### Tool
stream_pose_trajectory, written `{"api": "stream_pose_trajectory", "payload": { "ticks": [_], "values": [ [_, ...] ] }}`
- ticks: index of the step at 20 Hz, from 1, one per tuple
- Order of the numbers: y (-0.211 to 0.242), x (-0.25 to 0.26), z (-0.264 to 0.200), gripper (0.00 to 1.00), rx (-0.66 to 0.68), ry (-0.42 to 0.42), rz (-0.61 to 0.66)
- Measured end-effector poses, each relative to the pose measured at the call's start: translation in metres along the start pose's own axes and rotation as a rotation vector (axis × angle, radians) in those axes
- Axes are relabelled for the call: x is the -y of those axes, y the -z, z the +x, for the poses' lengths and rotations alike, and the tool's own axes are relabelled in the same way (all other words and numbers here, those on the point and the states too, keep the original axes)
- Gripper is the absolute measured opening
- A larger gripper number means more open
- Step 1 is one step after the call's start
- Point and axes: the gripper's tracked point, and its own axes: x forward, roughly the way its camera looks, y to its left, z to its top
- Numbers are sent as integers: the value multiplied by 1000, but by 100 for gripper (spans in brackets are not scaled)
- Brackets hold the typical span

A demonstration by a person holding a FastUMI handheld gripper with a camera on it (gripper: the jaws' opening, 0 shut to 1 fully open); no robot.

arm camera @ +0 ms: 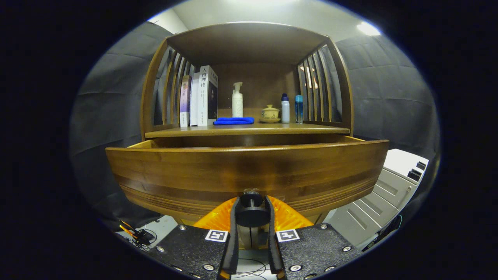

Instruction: Pull open the drawer, take out the items inside it, and place them on the countertop above the cabinet.

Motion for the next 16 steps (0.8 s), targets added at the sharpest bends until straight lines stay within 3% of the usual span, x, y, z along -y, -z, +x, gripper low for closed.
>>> {"api": "stream_pose_trajectory", "payload": {
  "ticks": [16],
  "values": [
    [12, -1, -42, 31, -30, -27, -36]
  ]
}}
